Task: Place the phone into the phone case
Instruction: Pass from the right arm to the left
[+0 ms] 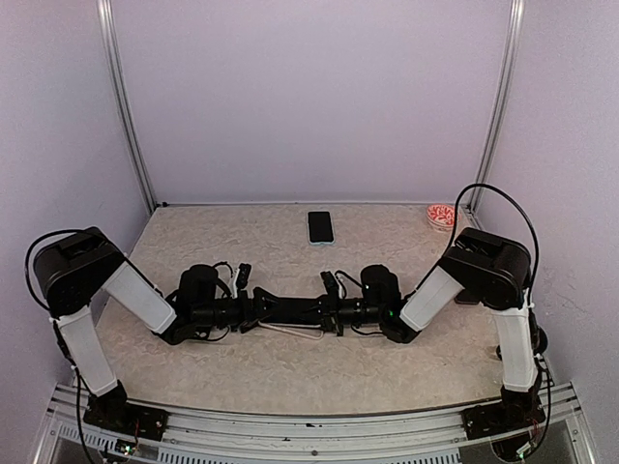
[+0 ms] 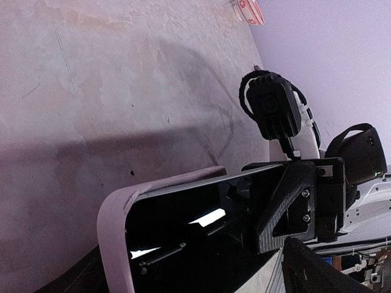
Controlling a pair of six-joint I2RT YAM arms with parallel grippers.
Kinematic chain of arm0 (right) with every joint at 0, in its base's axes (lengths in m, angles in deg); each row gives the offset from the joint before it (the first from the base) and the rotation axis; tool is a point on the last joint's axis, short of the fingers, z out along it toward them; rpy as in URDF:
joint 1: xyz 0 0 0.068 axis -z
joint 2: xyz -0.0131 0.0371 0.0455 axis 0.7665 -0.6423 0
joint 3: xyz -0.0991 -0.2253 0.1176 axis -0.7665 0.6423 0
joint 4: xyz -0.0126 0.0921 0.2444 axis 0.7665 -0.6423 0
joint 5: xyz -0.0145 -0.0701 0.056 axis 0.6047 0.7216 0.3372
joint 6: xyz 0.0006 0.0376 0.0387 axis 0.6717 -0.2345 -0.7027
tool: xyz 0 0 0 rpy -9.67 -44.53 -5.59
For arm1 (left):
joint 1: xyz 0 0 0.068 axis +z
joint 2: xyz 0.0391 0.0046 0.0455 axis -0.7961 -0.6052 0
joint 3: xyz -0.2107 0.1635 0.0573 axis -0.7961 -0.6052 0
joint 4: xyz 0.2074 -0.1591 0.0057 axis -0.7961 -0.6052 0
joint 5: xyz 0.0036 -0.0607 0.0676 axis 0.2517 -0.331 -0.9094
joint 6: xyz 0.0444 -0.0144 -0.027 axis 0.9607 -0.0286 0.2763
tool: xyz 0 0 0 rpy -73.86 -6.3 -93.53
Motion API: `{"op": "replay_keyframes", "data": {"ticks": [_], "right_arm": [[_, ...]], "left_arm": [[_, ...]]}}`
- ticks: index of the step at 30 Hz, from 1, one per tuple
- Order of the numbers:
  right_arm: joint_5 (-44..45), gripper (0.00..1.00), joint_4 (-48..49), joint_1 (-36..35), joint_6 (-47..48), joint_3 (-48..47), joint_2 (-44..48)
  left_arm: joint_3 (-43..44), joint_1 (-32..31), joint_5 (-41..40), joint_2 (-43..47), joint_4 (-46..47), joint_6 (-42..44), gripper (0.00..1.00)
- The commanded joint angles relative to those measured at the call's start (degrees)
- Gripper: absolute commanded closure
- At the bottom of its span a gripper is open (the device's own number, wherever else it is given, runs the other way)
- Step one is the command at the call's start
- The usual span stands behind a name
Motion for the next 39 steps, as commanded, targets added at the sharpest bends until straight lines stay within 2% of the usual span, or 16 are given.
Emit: {"op": "replay_keyframes", "data": {"ticks": [1, 7, 13, 23, 31, 32, 36, 39], "right_arm": [[-2.2, 1.0, 2.4, -0.2, 4.6, 0.0, 3.1], [-2.9, 1.0, -2.4, -0.2, 9.5, 0.0, 3.3], [-3.0, 1.0, -3.5, -0.2, 10.6, -0.3, 2.5], [-3.8, 1.0, -2.1, -0.2, 9.4, -0.2, 1.6], [-4.1, 1.0, -2.4, 0.0, 9.3, -0.2, 1.9], [-4.1, 0.99, -2.6, 0.1, 9.3, -0.3, 2.0], [-4.2, 0.83, -4.0, 0.2, 9.7, -0.8, 2.2], [-4.1, 0.77, -5.7, 0.2, 10.5, -1.2, 2.5]], "left_arm": [[1.2, -0.1, 3.3, -0.4, 3.4, -0.3, 0.12], [2.3, -0.1, 4.6, 1.6, 1.9, 0.9, 0.17], [2.9, -0.4, 5.6, 1.8, 2.1, 0.9, 0.27], [2.1, -0.6, 7.0, 2.5, 5.0, 0.3, 0.57], [1.6, -0.6, 8.4, 2.1, 8.6, -1.3, 0.6], [1.6, -0.6, 8.4, 2.1, 8.7, -1.4, 0.6], [1.5, -0.6, 8.6, 2.2, 9.3, -1.8, 0.6], [1.5, -0.6, 8.7, 2.1, 9.6, -1.9, 0.6]]}}
